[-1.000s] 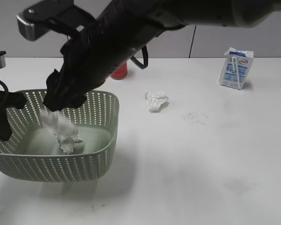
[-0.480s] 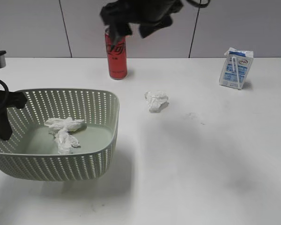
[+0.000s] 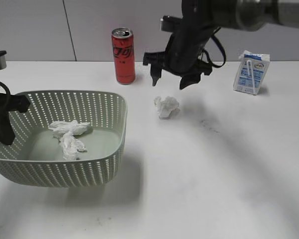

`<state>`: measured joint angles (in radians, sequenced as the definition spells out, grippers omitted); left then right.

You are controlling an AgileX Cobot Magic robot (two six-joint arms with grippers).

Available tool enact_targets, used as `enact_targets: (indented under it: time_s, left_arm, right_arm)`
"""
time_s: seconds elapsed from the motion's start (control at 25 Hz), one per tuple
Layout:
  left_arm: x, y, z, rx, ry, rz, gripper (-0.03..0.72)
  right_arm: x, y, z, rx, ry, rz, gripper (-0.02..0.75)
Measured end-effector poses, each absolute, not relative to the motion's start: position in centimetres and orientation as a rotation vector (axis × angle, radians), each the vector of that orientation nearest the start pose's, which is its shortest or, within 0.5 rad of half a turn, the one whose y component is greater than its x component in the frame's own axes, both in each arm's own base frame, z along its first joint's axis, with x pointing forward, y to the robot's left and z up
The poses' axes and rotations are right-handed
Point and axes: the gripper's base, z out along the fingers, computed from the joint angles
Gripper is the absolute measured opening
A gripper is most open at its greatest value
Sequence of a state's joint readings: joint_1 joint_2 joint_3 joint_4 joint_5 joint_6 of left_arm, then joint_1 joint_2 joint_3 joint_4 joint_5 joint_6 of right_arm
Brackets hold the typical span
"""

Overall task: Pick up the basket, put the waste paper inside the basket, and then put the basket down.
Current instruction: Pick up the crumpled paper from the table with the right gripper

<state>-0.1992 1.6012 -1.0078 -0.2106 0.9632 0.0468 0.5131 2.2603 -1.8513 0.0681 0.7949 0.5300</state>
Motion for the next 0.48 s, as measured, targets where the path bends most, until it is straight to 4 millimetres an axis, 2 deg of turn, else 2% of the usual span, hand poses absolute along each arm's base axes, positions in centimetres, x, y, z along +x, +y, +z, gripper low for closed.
enact_targets:
  time_s: [0.16, 0.24, 0.36, 0.48]
  left_arm:
    - [27.8, -7.2, 21.3, 0.204, 3.032, -0.284, 0.006]
    - [27.8, -7.2, 21.3, 0.204, 3.032, -0.284, 0.006]
    - [27.8, -7.2, 21.3, 0.204, 3.032, -0.284, 0.006]
    - [27.8, -7.2, 21.3, 0.204, 3.032, -0.284, 0.006]
  right_arm:
    - [43.2, 24.8, 12.9, 0.082, 2.824, 0.331, 0.571]
    - [43.2, 24.8, 11.2, 0.082, 2.853, 0.303, 0.569]
    - [43.2, 24.7, 10.7, 0.064, 2.862, 0.272, 0.523]
    - [43.1, 24.6, 10.7, 0.057, 2.882, 0.251, 0.370]
